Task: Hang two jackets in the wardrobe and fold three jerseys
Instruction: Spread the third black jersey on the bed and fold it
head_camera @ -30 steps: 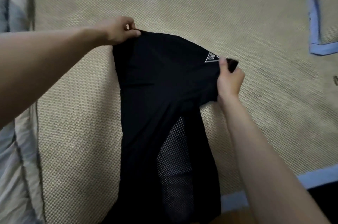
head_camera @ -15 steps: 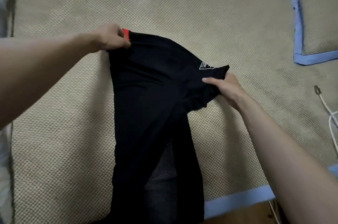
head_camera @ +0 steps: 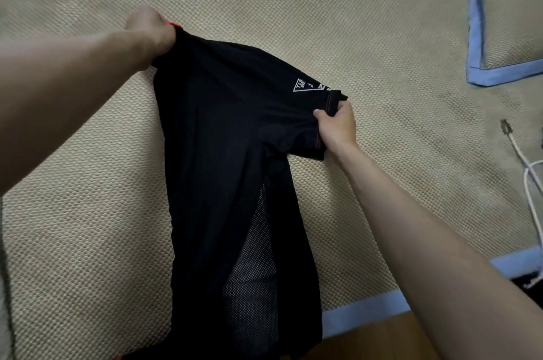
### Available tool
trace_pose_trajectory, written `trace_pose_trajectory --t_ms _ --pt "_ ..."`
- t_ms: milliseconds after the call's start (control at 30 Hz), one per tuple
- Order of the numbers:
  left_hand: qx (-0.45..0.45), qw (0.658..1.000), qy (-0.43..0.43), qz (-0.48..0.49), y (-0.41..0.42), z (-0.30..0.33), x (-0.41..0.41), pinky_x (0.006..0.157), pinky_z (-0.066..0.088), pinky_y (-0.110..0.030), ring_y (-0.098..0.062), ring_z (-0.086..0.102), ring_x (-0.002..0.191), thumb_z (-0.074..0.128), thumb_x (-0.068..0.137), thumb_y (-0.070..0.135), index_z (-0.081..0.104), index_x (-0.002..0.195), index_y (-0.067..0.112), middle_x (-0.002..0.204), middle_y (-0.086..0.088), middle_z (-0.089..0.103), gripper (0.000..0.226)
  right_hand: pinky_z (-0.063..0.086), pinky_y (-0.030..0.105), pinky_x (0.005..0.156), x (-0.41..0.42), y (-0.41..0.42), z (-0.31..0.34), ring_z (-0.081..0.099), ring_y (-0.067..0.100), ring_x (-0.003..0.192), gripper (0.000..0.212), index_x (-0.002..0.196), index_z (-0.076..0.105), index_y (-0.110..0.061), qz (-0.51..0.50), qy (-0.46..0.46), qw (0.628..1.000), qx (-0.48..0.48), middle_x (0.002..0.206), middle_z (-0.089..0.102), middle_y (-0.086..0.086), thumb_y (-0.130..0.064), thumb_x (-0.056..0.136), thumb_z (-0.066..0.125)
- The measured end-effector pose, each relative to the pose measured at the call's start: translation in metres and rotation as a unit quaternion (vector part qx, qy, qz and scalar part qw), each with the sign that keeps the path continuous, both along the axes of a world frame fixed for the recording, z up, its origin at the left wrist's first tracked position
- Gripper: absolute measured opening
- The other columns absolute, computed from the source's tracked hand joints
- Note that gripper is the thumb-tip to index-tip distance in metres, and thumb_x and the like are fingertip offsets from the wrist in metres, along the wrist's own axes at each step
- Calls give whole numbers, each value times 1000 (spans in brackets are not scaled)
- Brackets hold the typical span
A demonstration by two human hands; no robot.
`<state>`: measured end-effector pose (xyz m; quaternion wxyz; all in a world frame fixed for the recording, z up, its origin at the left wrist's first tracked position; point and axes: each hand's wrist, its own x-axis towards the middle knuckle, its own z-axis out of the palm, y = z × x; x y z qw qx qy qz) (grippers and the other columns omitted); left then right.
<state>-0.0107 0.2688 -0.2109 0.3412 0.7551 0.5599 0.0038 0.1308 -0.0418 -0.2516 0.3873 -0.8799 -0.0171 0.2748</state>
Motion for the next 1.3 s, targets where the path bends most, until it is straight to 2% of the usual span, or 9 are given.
trace_pose_trajectory --t_ms 100,300,433,600,733,967,1100,1233,1300 --pt "80 993 49 -77 -8 0 -3 99 44 -43 -34 57 115 53 95 23 61 120 10 122 -16 61 29 58 33 84 -5 -1 6 67 13 93 46 123 49 -10 -27 39 998 46 108 67 1 -16 80 65" --pt "280 907 33 -313 -51 7 -15 109 30 -50 -41 46 123 57 84 18 51 130 7 130 -21 50 47 58 28 85 -7 -20 7 70 14 98 52 128 40 -15 -17 46 996 79 108 68 2 -2 84 65" --pt "270 859 15 -436 -108 4 -32 94 38 -50 -37 54 106 56 84 26 54 117 12 115 -16 55 36 47 7 65 -11 -27 5 61 -1 80 43 131 43 -14 31 -85 996 19 91 60 -12 -1 93 60" --pt "195 852 -7 -486 -179 1 -83 82 41 -42 -26 66 89 49 89 42 54 96 20 94 0 67 24 56 35 81 -15 -30 12 62 10 80 33 116 44 -18 25 -140 990 -12 96 64 -4 -19 92 67" --pt "59 849 60 -521 -229 -1 -140 84 46 -37 -22 67 90 52 91 60 55 100 21 96 4 69 40 51 21 68 -64 -51 31 59 6 70 24 102 50 -20 75 -144 987 -1 80 62 -5 -29 90 69" --pt "69 882 130 -448 -289 -11 -214 69 47 -34 -28 69 87 52 91 60 62 91 22 90 -4 72 39 54 26 53 -211 -112 20 67 16 56 17 91 70 -9 277 238 931 -6 76 76 10 -25 96 69" --pt "-111 955 -56 -270 -303 0 -233 64 40 -27 -12 57 65 65 92 44 69 77 15 69 1 64 33 60 32 77 -253 -129 35 73 26 83 20 101 68 -10 211 359 906 72 95 76 13 -27 95 59" --pt "-305 913 -238 -129 -319 28 -240 63 43 -14 -2 53 70 67 93 43 73 82 22 73 7 61 24 55 33 87 -294 -146 54 68 21 97 26 112 65 -10 138 501 822 234 108 71 10 -17 94 48" --pt "-323 907 -223 -154 -320 36 -243 63 44 -10 -1 55 77 67 94 38 77 98 25 84 9 67 17 55 39 88 -311 -149 53 69 25 98 31 122 64 -6 92 463 847 245 108 72 12 -11 93 55"
